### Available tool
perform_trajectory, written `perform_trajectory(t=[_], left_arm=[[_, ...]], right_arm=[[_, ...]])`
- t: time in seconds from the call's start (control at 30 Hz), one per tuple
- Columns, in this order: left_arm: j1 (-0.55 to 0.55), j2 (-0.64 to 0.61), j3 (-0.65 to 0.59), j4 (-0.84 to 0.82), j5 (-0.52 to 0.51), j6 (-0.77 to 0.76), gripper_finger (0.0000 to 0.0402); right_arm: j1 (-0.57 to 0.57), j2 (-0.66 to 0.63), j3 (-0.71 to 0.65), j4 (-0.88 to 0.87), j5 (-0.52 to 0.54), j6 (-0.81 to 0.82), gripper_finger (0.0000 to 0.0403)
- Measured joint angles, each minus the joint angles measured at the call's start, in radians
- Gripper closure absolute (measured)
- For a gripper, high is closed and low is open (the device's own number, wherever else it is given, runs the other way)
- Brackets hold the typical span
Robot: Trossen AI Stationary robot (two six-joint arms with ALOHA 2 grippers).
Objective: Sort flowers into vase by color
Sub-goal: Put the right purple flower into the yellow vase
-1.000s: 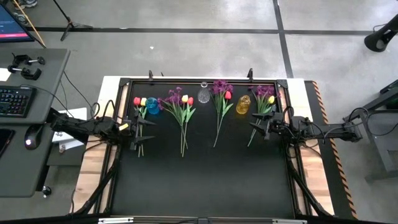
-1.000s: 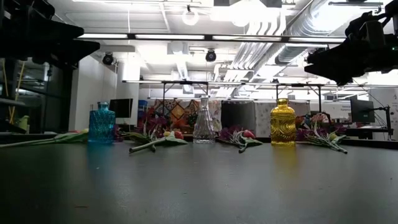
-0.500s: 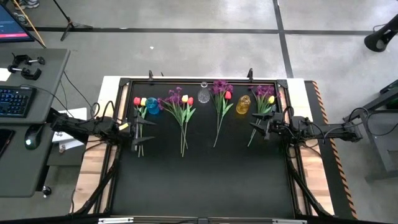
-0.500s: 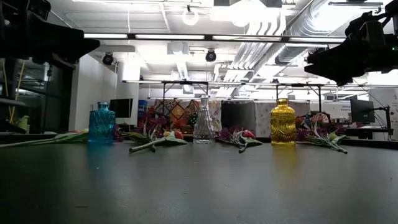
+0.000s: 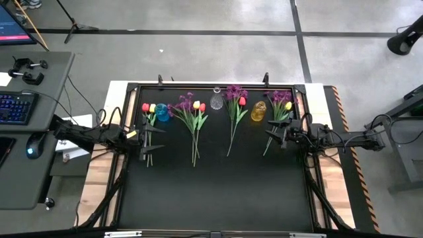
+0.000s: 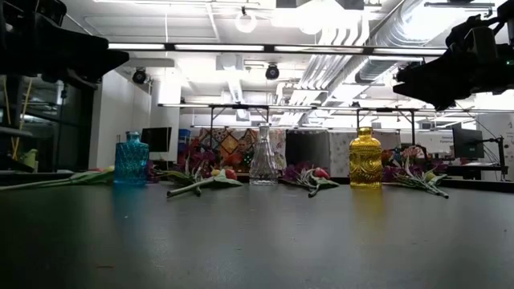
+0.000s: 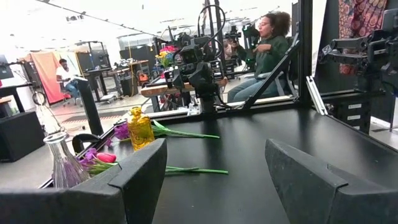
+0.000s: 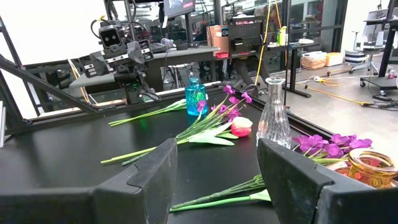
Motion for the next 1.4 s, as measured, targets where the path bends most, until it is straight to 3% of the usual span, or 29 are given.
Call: perform_trajectory(t=[1.07,1.13,1.27,1.33,1.4], left_arm=[[0.0,0.0,0.0,0.0,0.0,0.001,0.014],[0.0,0.0,0.0,0.0,0.0,0.001,0.014],[0.0,0.0,0.0,0.0,0.0,0.001,0.014],[0.0,0.0,0.0,0.0,0.0,0.001,0.014],[0.0,0.0,0.0,-0.001,0.0,0.001,0.014]], right_arm=[[0.0,0.0,0.0,0.011,0.001,0.001,0.019],[0.0,0.0,0.0,0.039,-0.005,0.084,0.019],[0.0,0.013,-0.02,0.264,0.048,0.432,0.019],[0.0,0.027,-0.02,0.333,0.086,0.451,0.019],[0.0,0.053,-0.02,0.39,0.06,0.405,0.019]])
